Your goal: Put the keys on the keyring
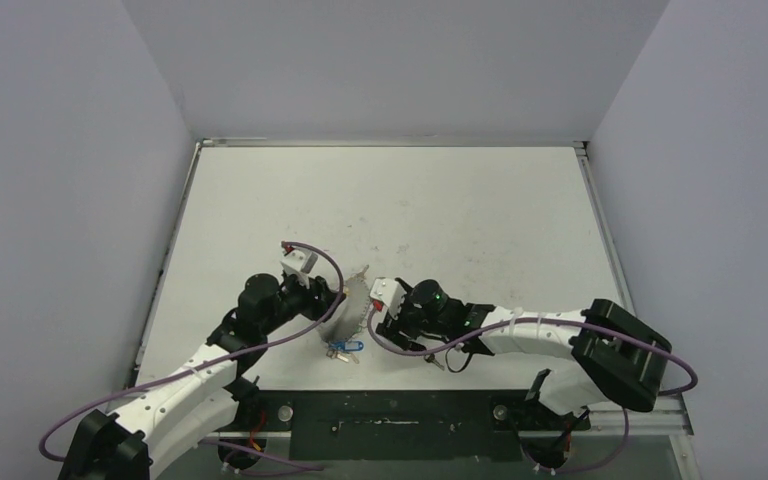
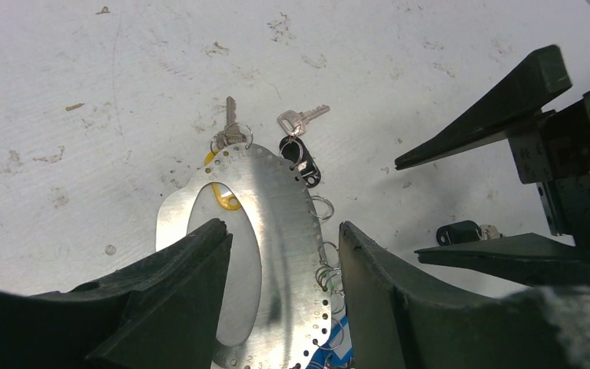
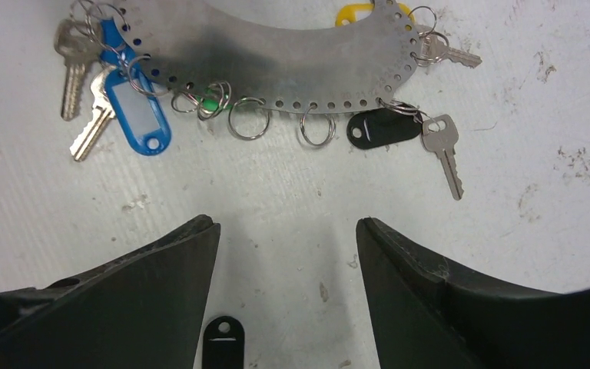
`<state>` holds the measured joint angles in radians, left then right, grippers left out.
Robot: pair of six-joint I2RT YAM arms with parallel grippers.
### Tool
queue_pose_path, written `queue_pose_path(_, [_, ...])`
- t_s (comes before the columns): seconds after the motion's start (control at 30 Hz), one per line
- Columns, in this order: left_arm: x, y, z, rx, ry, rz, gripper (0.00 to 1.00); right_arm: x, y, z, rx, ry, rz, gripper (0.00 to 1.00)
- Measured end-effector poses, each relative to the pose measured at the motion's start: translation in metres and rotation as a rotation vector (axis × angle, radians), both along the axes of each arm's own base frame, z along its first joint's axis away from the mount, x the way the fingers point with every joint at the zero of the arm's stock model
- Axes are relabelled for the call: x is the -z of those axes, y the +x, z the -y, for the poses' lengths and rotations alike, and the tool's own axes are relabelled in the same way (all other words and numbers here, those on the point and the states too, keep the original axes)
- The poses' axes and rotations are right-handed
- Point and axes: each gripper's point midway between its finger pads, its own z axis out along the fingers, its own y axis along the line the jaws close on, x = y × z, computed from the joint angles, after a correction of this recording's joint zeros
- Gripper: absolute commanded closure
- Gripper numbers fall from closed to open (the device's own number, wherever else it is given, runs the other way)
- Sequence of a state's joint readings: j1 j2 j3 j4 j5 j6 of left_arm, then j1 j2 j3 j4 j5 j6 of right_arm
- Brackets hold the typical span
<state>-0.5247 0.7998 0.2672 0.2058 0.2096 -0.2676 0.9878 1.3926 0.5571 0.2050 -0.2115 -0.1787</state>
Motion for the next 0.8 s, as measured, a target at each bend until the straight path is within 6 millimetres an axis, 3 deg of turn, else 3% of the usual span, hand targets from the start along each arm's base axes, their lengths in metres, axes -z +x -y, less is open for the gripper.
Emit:
queue_pose_path(0.13, [-0.004,0.000,0.000,0.001,-0.006,0.016,0.48,0.014,0.005,-0.002,-0.019,-0.048,0.081,0.38])
queue_pose_path(0.33, [-0.011,-0.001,-0.001,0.001,-0.016,0.035,0.48,0.031,0.018,-0.014,-0.029,-0.062,0.152,0.52])
queue_pose_path(0.5, [-0.011,-0.002,-0.002,-0.002,-0.019,0.040,0.48,0.033,0.025,-0.030,-0.029,-0.008,0.201,0.58])
queue_pose_path(0.8, [-0.011,-0.002,-0.003,-0.005,-0.022,0.046,0.48,0.034,0.031,-0.038,-0.038,0.019,0.246,0.71])
